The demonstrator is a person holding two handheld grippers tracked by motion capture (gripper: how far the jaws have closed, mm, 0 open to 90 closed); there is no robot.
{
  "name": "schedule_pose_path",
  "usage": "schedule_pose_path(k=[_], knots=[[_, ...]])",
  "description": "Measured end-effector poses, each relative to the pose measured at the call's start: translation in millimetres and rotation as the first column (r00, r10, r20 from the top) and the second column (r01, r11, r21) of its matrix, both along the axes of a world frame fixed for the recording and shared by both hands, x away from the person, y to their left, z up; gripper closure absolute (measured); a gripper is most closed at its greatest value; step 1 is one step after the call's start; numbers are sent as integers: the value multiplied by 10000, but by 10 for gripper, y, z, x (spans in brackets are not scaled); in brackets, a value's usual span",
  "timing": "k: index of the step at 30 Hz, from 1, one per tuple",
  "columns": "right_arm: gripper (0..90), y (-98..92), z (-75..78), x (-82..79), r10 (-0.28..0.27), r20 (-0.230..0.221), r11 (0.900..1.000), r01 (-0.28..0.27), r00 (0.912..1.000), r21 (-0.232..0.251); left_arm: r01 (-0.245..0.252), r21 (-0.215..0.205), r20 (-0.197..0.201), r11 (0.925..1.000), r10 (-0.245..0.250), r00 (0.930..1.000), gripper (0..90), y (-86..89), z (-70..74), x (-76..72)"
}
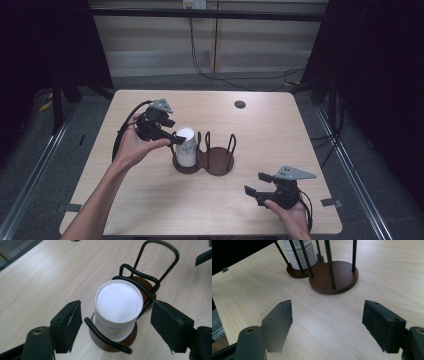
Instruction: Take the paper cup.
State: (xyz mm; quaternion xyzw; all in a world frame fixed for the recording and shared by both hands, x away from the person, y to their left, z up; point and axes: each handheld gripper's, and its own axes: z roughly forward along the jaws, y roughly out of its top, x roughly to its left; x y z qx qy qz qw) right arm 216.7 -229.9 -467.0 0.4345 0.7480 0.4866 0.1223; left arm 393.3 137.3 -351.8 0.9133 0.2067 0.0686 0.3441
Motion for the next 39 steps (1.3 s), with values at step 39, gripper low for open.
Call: schedule_pose_path(k=[39], knots=[[225,3,-26,8,73,-296,10000,-74,9995,-28,621,2131,-1254,9751,-358,9915,292,-442,-202,191]])
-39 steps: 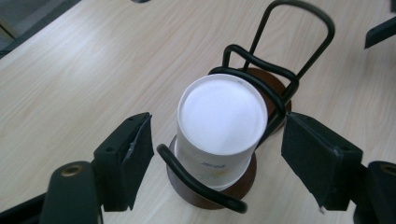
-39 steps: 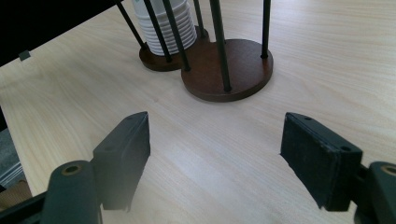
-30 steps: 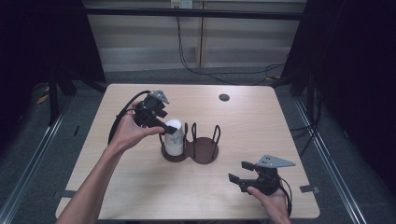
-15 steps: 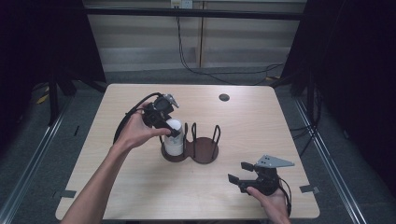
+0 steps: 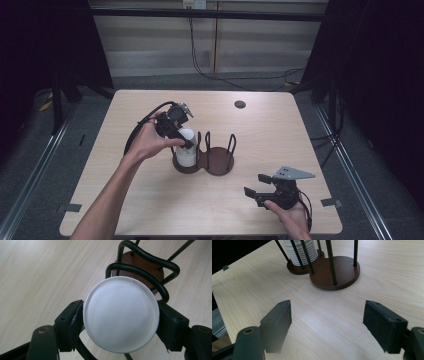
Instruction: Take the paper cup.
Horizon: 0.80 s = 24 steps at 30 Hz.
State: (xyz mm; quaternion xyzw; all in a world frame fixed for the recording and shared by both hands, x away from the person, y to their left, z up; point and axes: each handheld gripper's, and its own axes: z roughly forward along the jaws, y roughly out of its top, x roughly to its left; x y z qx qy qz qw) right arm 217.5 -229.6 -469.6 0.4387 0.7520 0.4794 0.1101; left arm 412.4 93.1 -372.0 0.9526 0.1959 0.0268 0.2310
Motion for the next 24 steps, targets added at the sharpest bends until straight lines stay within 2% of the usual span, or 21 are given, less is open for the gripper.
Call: schedule_pose_path(k=[2,3,5,9,17,18,19,24], knots=[[225,3,0,-1,3,-1,10000,-3,10000,1,95,171,-30,9998,-94,10000,301,-5,-10,10],[226,3,0,-2,2,-5,10000,-2,10000,-6,-133,3,-69,9999,133,9999,315,-7,-19,8],[223,2,-1,-2,18,-67,10000,-18,10000,-8,-206,80,100,9998,205,9997,322,-11,-14,-1],[215,6,-1,-4,37,-45,10000,-37,10000,-20,-36,158,-32,9999,37,10000,327,-8,1,-1],[216,13,-3,-1,40,-68,10000,-41,10000,-36,-103,21,-129,9999,103,9999,336,10,14,-3],[217,14,-3,0,29,-69,10000,-29,10000,-41,-186,-94,-228,9998,184,9996,336,11,13,-9],[216,13,-4,0,27,-71,10000,-28,10000,-39,-67,-65,-318,10000,65,9995,335,19,22,-1],[216,14,-4,1,35,-74,10000,-36,10000,-32,-85,-177,-224,9998,81,9997,335,30,47,-10]])
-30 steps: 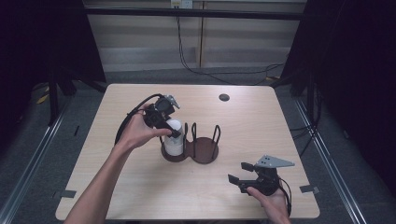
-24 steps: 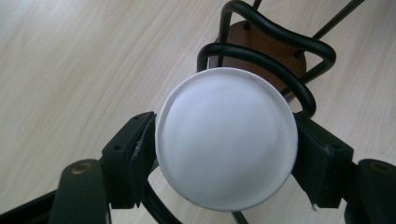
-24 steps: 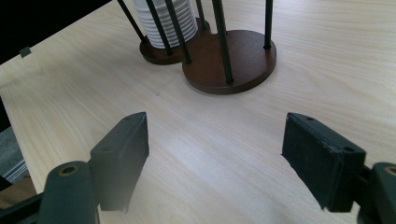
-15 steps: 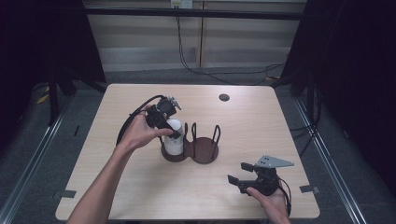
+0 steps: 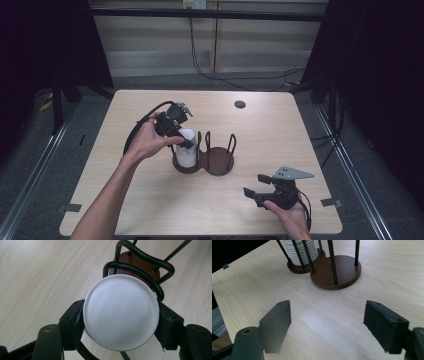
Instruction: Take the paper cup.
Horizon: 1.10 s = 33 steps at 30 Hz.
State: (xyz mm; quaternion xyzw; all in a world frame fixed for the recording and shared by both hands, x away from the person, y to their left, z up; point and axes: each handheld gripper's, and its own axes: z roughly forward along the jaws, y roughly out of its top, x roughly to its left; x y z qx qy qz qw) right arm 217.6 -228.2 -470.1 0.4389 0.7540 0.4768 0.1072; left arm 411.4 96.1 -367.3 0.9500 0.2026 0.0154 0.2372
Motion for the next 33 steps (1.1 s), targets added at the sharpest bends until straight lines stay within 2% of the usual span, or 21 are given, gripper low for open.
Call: schedule_pose_path(k=[7,8,12,13,14,16,17,24,28,29,32,33], knots=[[215,0,-1,-1,-11,-13,10000,11,10000,0,-108,-178,-21,9998,108,9999,341,23,58,-16],[213,0,-3,3,-5,4,10000,5,10000,8,6,-41,-3,10000,-6,10000,343,28,75,-13],[207,1,-2,4,19,33,10000,-19,10000,25,-116,-149,15,9998,116,9999,349,46,121,-16],[206,1,-2,4,30,37,10000,-30,10000,29,-241,-329,23,9992,242,9997,350,48,128,-25],[206,1,-2,3,28,38,10000,-28,10000,27,-189,-270,36,9995,190,9998,350,56,144,-24],[205,-1,-3,4,5,31,10000,-5,10000,28,-112,-245,66,9996,114,9999,351,62,177,-32],[205,-2,-4,6,0,21,10000,0,10000,28,-259,-332,154,9991,264,9995,353,61,187,-45],[205,3,-12,11,14,-42,10000,-14,10000,-18,-345,-357,274,9988,355,9990,359,93,266,-64],[204,6,-10,11,18,-50,10000,-18,10000,-3,-480,-598,243,9971,495,9985,362,102,304,-75],[204,7,-9,10,24,-45,10000,-24,10000,2,-324,-516,321,9981,341,9989,364,106,315,-66],[202,7,-8,10,-16,-57,10000,16,10000,18,-428,-783,453,9960,465,9979,367,122,353,-72],[202,6,-8,10,-19,-59,10000,19,10000,14,-401,-685,454,9968,433,9980,367,125,368,-73]])
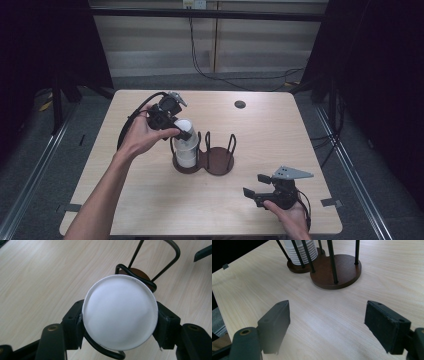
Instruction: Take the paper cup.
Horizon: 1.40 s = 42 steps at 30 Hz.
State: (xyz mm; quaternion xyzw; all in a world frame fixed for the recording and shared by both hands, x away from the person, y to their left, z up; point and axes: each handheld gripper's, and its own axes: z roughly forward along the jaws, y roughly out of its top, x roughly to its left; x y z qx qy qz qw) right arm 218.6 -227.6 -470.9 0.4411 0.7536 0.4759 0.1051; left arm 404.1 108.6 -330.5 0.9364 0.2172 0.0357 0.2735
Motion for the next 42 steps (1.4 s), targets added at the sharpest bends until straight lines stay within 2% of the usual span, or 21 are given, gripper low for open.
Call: schedule_pose_path(k=[3,9,11,19,20,22,23,24,26,27,28,29,30,32,34,36,37,39,40,42], knots=[[202,-5,-1,0,4,24,10000,-4,10000,0,65,21,128,10000,-65,9999,368,21,32,-5],[199,-4,0,0,3,31,10000,-3,10000,21,-154,-479,213,9987,164,9996,368,67,88,-25],[199,1,1,-2,-9,19,10000,9,10000,11,-70,-394,263,9992,80,9996,368,82,109,-25],[197,1,-2,2,-3,22,10000,3,10000,16,-24,-939,366,9956,58,9993,371,146,179,-57],[197,3,-1,0,-3,2,10000,3,10000,-1,-196,-1135,352,9933,237,9991,371,149,185,-70],[197,7,0,-1,31,7,10000,-31,10000,-24,-134,-1092,404,9939,179,9990,370,161,196,-66],[197,10,0,-2,32,4,10000,-32,10000,-2,-220,-1256,387,9918,271,9989,370,178,210,-73],[197,11,-1,-1,54,16,10000,-54,10000,-8,-192,-1177,494,9929,252,9985,370,194,221,-71],[197,10,-3,0,58,22,10000,-58,10000,-33,-152,-1295,645,9915,238,9976,369,213,241,-92],[197,9,-4,-1,43,-9,10000,-43,10000,-26,-303,-1495,694,9883,411,9967,369,208,242,-114],[196,8,-5,2,51,-17,10000,-51,10000,-20,-247,-1430,840,9894,370,9958,369,218,253,-119],[196,9,-7,5,36,-24,10000,-36,10000,-7,-314,-1640,789,9860,448,9959,369,220,257,-128],[196,12,-8,8,45,-22,10000,-45,10000,-1,-188,-1707,769,9851,323,9965,369,229,264,-129],[196,16,-6,6,103,-16,9999,-103,9999,-63,-245,-1780,872,9837,405,9954,369,241,272,-141],[195,23,-3,0,70,-23,10000,-71,10000,-30,-210,-1936,774,9809,366,9963,369,260,277,-143],[193,17,-6,4,108,-6,9999,-108,9999,-59,-346,-2301,778,9726,539,9955,368,293,262,-149],[192,15,-6,7,91,-17,9999,-91,10000,-46,-238,-2352,773,9717,432,9961,368,314,260,-147],[191,14,-7,6,73,-13,10000,-73,10000,-39,-377,-2681,731,9627,593,9956,368,330,243,-165],[191,15,-7,5,75,-17,10000,-75,10000,-44,-266,-2673,784,9632,492,9957,368,349,240,-168],[191,21,-13,9,87,-41,10000,-87,10000,-22,-290,-2894,783,9568,539,9955,368,370,230,-189]])
